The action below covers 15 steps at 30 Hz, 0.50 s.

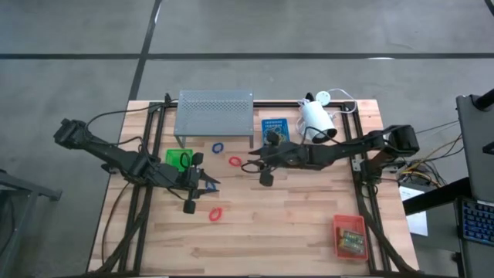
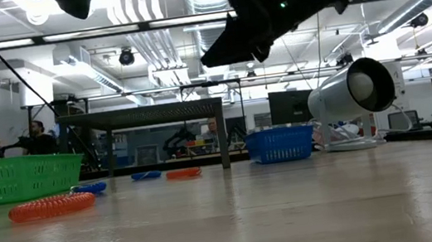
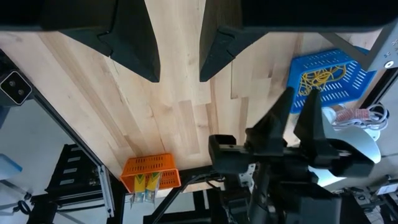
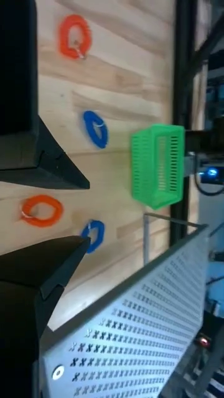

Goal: Pick & Place Office Desk Supplies
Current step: Put the orange spring keychain into the green bin

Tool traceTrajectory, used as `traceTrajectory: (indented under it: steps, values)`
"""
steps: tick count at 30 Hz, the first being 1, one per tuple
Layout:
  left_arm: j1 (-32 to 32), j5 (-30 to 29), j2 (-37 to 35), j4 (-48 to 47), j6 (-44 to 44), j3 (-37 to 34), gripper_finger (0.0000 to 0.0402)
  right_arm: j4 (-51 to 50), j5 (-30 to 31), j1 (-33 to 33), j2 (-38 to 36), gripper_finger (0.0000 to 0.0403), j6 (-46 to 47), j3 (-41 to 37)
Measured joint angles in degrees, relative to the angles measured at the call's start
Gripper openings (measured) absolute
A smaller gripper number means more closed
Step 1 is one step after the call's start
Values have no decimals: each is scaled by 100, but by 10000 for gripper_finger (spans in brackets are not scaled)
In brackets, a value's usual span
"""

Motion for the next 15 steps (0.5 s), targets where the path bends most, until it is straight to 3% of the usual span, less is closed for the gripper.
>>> traceTrajectory:
  steps: [7,15]
  values:
    - [0,1,0,-63,1,0,117,1434,-553,-264,-260,127,168,-832]
    - [0,0,0,-153,4,0,117,1429,-844,-526,-578,127,-103,-1021]
